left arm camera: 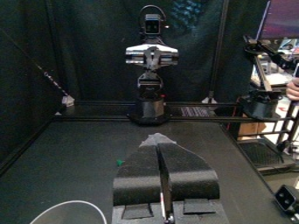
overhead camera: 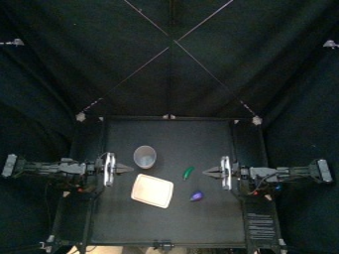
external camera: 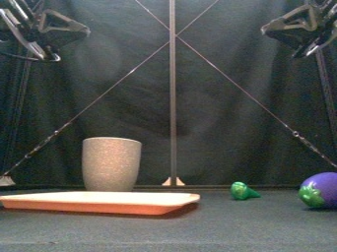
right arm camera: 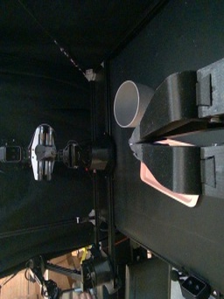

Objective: Pick the green pepper then place it on the pink plate
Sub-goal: Pick the green pepper

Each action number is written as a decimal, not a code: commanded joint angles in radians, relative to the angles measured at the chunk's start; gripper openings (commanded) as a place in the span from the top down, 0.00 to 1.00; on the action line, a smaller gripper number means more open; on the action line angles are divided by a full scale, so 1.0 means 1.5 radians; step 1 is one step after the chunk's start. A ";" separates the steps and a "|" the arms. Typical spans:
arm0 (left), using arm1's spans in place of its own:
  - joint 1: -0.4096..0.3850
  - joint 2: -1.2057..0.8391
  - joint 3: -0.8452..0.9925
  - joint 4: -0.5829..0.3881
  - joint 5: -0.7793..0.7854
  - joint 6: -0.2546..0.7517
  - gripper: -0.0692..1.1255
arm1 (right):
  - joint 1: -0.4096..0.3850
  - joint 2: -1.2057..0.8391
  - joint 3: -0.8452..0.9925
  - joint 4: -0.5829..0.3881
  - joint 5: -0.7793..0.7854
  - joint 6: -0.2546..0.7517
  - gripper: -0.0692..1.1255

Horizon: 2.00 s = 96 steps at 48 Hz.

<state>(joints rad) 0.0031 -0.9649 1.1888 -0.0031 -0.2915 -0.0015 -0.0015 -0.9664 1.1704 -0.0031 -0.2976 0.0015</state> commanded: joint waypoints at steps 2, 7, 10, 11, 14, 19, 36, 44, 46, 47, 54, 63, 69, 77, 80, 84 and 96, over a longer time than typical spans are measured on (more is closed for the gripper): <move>0.009 0.008 -0.024 -0.031 0.047 0.000 0.87 | 0.001 0.014 -0.001 0.011 0.011 0.010 0.89; 0.017 0.008 -0.026 -0.038 0.077 0.001 0.87 | -0.003 0.022 -0.003 0.019 0.054 0.019 0.88; 0.024 0.008 -0.026 -0.038 0.082 0.001 0.87 | -0.004 0.036 -0.005 0.015 0.080 0.019 0.88; 0.027 0.008 -0.025 -0.040 0.083 0.001 0.87 | -0.003 0.041 -0.005 0.014 0.085 0.019 0.88; 0.035 0.008 -0.022 -0.039 0.083 0.001 0.87 | 0.001 0.057 -0.004 0.008 0.092 0.019 0.88; 0.046 0.008 -0.021 -0.040 0.083 0.000 0.87 | 0.002 0.095 -0.007 -0.007 0.100 0.019 0.87; 0.054 0.008 -0.029 -0.047 0.051 0.001 0.87 | -0.024 0.286 -0.050 -0.022 0.109 0.018 0.42; 0.055 0.008 -0.021 -0.047 0.051 -0.001 0.87 | -0.046 0.372 -0.103 -0.022 0.167 0.017 0.22; 0.055 0.008 -0.019 -0.047 0.051 -0.002 0.87 | -0.049 0.392 -0.119 -0.024 0.187 0.014 0.21; 0.055 0.008 -0.018 -0.047 0.051 -0.002 0.87 | -0.051 0.403 -0.124 -0.026 0.196 0.012 0.21; 0.055 0.008 -0.016 -0.047 0.051 -0.002 0.87 | -0.060 0.471 -0.164 -0.058 0.253 0.012 0.21; 0.056 0.008 -0.011 -0.047 0.051 -0.002 0.87 | -0.072 0.527 -0.201 -0.098 0.294 0.011 0.21; 0.056 0.008 -0.006 -0.047 0.051 -0.002 0.87 | -0.075 0.547 -0.213 -0.134 0.301 0.011 0.21; 0.056 0.008 0.002 -0.053 0.051 -0.002 0.87 | -0.090 0.570 -0.212 -0.164 0.302 0.013 0.21; 0.056 0.008 0.005 -0.057 0.051 -0.002 0.87 | -0.095 0.580 -0.214 -0.170 0.302 0.013 0.21; 0.056 0.008 0.007 -0.062 0.051 -0.002 0.87 | -0.104 0.592 -0.217 -0.167 0.298 0.017 0.21; 0.056 0.008 0.013 -0.064 0.052 -0.001 0.87 | -0.115 0.628 -0.229 -0.167 0.292 0.017 0.21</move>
<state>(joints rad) 0.0859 -0.9572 1.2210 -0.0982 -0.2056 -0.0046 -0.1626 -0.0199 0.8468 -0.2546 0.1519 0.0261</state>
